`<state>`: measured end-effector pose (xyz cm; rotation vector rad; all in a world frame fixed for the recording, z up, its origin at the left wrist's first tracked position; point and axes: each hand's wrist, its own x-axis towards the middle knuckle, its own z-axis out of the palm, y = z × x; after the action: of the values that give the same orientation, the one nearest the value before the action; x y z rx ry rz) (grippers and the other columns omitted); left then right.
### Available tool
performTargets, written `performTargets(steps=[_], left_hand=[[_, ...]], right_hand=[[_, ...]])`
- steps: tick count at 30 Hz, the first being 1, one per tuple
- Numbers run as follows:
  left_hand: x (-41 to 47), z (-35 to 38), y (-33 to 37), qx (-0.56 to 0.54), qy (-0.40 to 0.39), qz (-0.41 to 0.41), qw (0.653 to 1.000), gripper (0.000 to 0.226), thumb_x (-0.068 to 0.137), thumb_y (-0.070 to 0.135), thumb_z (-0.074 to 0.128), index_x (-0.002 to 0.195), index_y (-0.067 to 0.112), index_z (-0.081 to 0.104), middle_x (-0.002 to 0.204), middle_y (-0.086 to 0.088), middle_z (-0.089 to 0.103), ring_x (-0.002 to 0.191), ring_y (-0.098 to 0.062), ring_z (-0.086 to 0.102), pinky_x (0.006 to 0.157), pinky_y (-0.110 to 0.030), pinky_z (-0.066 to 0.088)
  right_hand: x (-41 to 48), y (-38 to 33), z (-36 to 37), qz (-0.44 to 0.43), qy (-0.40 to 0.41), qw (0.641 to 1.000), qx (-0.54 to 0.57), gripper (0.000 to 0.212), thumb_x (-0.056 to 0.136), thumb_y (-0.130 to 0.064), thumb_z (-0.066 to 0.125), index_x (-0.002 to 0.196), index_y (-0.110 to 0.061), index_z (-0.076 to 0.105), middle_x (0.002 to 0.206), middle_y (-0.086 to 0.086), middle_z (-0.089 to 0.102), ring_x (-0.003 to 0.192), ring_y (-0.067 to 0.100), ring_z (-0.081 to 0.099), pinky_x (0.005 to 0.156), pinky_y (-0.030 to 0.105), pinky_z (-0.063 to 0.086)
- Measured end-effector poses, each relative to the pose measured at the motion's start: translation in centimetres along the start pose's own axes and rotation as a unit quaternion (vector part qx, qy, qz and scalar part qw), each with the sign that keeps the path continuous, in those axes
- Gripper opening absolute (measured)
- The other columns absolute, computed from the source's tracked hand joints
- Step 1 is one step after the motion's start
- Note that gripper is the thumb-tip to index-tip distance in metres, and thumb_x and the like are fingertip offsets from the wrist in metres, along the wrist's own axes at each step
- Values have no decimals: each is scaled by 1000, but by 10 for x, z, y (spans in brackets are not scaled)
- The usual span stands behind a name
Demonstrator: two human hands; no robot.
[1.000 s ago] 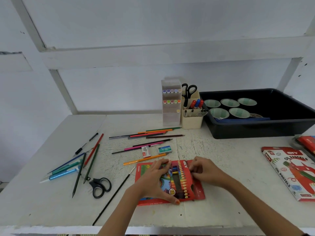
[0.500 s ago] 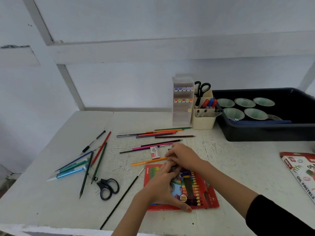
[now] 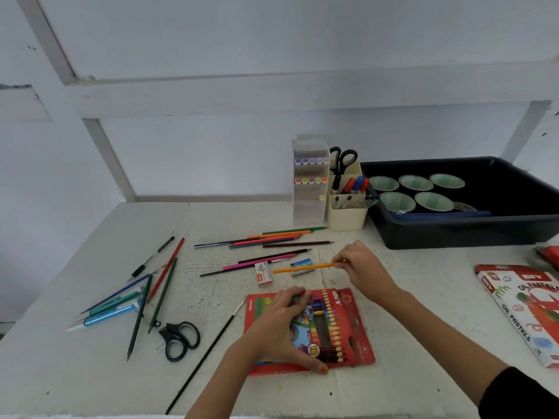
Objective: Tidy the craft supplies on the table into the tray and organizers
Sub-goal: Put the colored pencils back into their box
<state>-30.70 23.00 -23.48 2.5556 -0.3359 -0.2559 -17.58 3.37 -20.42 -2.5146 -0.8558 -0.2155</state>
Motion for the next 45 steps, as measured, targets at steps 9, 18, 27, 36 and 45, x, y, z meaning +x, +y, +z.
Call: performTargets(steps=[9,18,27,36,45], left_hand=[[4,-7,0,1,-15,-4,1000,126,49,78,69,150,29,12,148,23,6,138,-5,12,117,-35,24],[6,-8,1,10,-17,-18,1000,129,46,84,65,150,27,15,148,21,9,138,-7,15,115,-35,28],[7,-9,2,15,-26,-23,999,128,45,86,62,150,30,13,148,19,9,137,-8,16,115,-35,28],[8,-8,0,17,-35,-26,999,123,52,79,67,150,31,11,150,19,6,139,-10,12,115,-36,26],[11,-8,-3,24,-41,-15,999,124,53,78,67,150,31,7,149,21,2,140,-10,8,117,-37,22]], right_hand=[[-75,73,-47,78,-34,996,-40,15,79,2,69,82,-12,75,83,2,70,79,18,65,77,23,48],[-97,46,-36,-18,-32,990,-137,27,57,-8,87,75,-23,73,72,-8,67,64,9,62,65,22,35],[-80,-14,12,-37,-28,999,-25,19,88,-26,61,100,-13,68,102,0,62,95,11,48,80,19,29],[-83,-13,27,108,7,989,103,15,82,-22,70,92,-14,62,93,-2,53,88,8,51,75,13,45],[-75,-19,27,116,8,970,216,29,77,-15,75,79,-24,47,80,-9,60,73,10,59,62,14,49]])
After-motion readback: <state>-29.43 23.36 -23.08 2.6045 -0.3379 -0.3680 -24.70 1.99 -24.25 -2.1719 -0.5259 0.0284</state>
